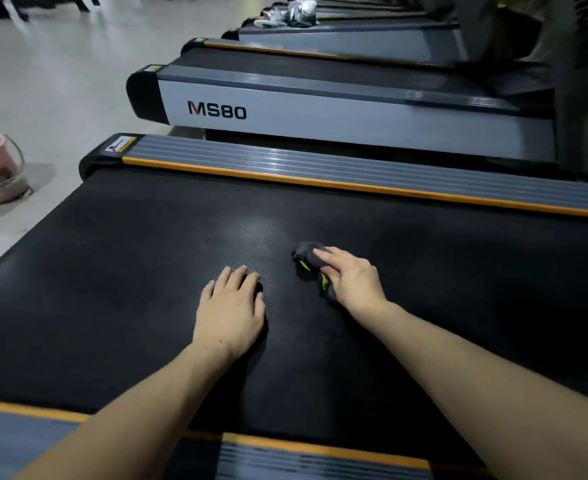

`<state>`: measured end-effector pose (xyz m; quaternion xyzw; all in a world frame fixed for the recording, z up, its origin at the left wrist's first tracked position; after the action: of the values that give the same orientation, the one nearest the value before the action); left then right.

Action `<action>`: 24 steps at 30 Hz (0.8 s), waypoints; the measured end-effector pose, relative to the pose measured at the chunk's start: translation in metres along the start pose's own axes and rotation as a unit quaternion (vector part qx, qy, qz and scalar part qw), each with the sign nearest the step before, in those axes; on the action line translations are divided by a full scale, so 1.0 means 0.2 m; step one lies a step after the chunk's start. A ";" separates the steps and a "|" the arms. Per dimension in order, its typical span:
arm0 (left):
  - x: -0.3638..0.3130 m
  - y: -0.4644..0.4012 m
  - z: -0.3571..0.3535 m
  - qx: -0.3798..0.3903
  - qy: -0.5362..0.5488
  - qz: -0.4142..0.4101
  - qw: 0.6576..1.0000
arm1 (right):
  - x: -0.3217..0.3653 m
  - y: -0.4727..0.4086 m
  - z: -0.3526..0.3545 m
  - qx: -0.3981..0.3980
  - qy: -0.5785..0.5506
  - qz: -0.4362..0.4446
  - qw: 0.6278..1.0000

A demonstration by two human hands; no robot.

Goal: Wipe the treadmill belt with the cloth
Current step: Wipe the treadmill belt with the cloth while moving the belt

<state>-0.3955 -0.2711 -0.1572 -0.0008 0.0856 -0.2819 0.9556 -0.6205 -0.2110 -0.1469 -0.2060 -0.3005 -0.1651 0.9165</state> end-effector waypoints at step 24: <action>0.07 -0.52 0.04 -0.008 -0.039 -0.002 0.999 | -0.17 -0.63 -0.05 0.037 0.055 -0.019 0.998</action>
<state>-0.4382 -0.3665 -0.1466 -0.0198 0.0505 -0.2824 0.9578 -0.6948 -0.3175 -0.1396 -0.1569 -0.2591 -0.1819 0.9355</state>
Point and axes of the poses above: each hand's wrist, its own y-axis away from the middle knuckle, its own z-axis out of the back of the hand, x = y × z, the point moved 10 cm from there along -y, towards the middle knuckle, and after that the axes turned 4 degrees about -y, right-handed, at the moved point
